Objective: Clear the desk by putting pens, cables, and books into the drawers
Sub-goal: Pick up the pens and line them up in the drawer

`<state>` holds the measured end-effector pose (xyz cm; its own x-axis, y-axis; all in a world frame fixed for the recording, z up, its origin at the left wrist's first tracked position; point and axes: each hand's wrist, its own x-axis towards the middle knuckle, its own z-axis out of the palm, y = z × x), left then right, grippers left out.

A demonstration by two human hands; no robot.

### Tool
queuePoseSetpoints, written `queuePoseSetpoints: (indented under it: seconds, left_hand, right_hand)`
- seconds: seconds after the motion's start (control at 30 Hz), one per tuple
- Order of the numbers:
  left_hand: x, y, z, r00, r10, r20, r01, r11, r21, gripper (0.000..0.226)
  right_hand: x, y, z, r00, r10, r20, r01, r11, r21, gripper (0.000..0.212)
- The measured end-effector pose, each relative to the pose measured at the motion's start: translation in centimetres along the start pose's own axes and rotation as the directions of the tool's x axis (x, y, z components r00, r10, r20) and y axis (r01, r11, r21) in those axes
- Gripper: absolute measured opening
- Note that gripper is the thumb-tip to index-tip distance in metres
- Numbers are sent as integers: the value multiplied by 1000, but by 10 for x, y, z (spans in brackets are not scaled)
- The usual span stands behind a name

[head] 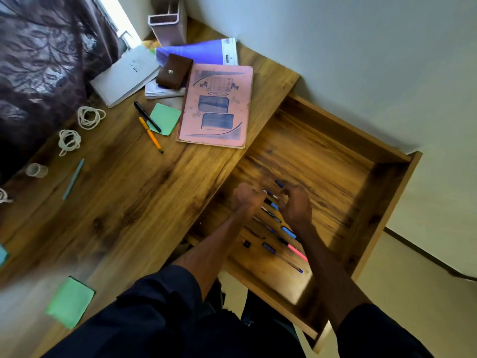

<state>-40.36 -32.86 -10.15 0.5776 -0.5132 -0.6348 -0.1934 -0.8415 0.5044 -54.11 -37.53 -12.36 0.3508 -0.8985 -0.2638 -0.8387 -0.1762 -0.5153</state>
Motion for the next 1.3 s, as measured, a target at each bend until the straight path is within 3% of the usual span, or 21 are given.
queuePoseSetpoints:
  seconds: [0.17, 0.3, 0.47, 0.6, 0.8, 0.9, 0.97, 1.1, 1.2, 1.3]
  left_hand:
    - [-14, -15, -68, 964, 254, -74, -253, 967, 25, 27]
    - [-14, -47, -136, 931, 314, -185, -319, 948, 6, 35]
    - [-5, -108, -227, 932, 224, -286, -227, 974, 23, 31]
    - [3, -169, -279, 927, 116, -358, -119, 993, 15, 27]
    - [25, -250, -311, 939, -43, -341, 40, 999, -17, 16]
    - [36, -274, -317, 919, -58, -390, 62, 998, -3, 12]
    - [40, -279, -330, 885, -52, -463, 47, 999, -22, 10]
    - [50, -280, -364, 813, 33, -582, -10, 999, 44, 13]
    - [64, -279, -380, 802, 56, -594, 33, 990, 139, 17]
    - [78, -276, -386, 801, 46, -596, 78, 981, 180, 20]
  right_hand:
    - [-11, -71, -2, 989, -115, -90, 121, 991, 63, 11]
    - [-19, -138, 7, 961, -250, -117, 262, 959, 106, 10]
    - [-19, -216, 44, 924, -382, 22, 379, 921, 88, 12]
    - [-16, -263, 81, 906, -380, 187, 385, 923, 10, 20]
    - [-33, -303, 142, 867, -352, 352, 440, 873, -210, 37]
    - [-38, -320, 156, 834, -424, 352, 507, 841, -187, 36]
    - [-28, -336, 157, 855, -433, 286, 491, 853, -177, 34]
    - [19, -368, 142, 960, -276, 54, 281, 949, -141, 39]
    - [47, -371, 137, 972, -232, 34, 232, 935, -267, 42]
    - [60, -370, 140, 976, -213, 38, 215, 939, -268, 33]
